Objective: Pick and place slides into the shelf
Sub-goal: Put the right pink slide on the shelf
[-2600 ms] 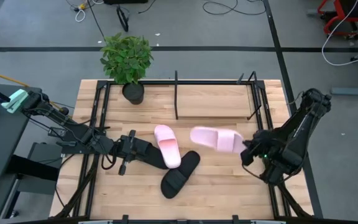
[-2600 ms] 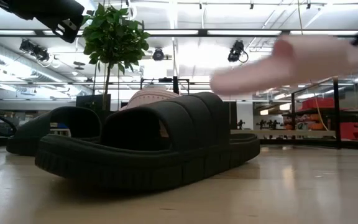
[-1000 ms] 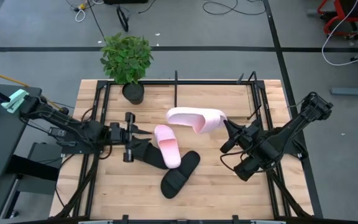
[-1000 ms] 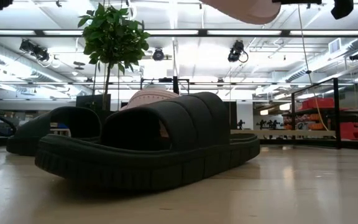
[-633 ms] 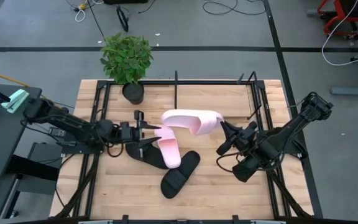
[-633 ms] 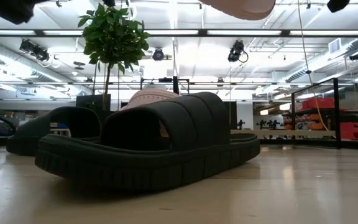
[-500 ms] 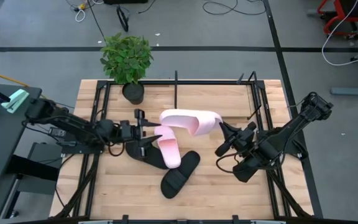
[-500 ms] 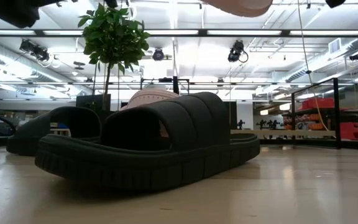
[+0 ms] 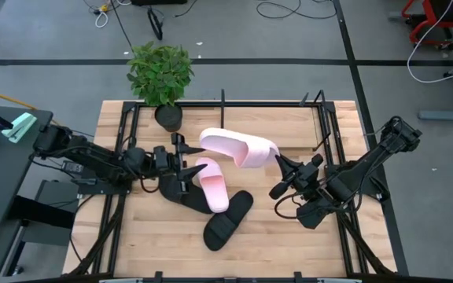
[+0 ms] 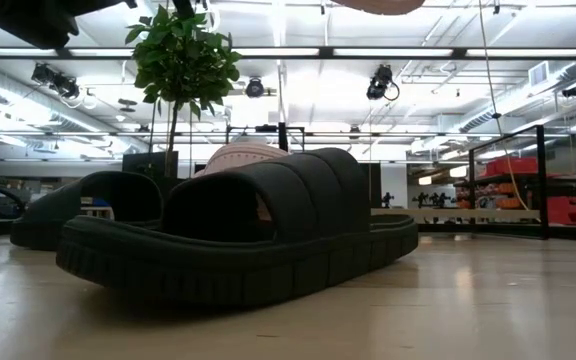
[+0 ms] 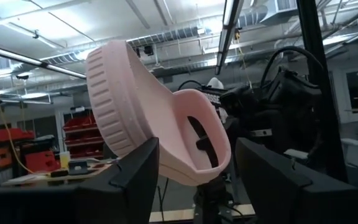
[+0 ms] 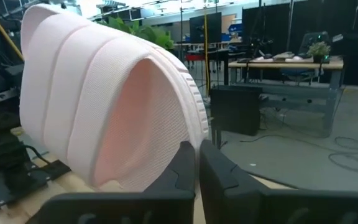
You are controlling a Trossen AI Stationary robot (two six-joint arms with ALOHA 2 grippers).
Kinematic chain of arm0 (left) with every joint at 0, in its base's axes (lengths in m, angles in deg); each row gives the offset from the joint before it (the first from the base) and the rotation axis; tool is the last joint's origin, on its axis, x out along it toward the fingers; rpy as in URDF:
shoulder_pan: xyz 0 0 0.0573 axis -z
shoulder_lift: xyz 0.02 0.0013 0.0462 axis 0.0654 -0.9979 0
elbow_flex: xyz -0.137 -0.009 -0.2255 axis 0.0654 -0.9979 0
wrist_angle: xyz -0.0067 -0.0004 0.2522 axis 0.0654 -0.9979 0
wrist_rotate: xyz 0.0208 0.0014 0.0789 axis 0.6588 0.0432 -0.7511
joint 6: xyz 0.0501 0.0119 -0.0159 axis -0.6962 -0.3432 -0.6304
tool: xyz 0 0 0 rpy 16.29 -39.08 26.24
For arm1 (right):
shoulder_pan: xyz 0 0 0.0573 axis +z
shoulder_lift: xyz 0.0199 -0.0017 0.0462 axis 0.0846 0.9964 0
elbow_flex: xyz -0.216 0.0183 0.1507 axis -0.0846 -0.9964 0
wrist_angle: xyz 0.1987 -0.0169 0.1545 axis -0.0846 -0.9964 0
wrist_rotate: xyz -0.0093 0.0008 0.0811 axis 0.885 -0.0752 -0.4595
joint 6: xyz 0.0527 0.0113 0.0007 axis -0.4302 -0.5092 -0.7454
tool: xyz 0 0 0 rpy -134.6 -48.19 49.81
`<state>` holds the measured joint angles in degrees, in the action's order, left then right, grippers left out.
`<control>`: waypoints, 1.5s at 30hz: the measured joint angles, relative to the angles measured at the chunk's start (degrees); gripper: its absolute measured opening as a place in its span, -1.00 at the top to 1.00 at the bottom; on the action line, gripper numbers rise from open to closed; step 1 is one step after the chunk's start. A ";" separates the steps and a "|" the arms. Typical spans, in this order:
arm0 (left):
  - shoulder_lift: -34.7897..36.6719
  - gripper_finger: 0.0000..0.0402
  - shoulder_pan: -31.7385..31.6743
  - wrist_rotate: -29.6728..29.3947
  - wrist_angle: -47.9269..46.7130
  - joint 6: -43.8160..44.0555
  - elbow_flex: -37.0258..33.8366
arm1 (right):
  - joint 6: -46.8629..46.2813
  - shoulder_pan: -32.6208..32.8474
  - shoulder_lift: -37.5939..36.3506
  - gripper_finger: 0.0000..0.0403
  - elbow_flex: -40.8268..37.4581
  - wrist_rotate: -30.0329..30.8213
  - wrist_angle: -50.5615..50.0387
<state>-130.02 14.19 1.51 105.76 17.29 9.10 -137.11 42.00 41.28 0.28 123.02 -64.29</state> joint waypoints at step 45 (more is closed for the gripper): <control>0.09 -0.06 -0.64 -0.03 -0.30 2.01 0.00 | 27.80 -1.03 -5.58 0.98 9.01 -0.17 -0.07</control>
<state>-129.93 13.55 1.48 105.46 19.30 9.10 -109.31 40.97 35.71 9.28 122.85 -64.36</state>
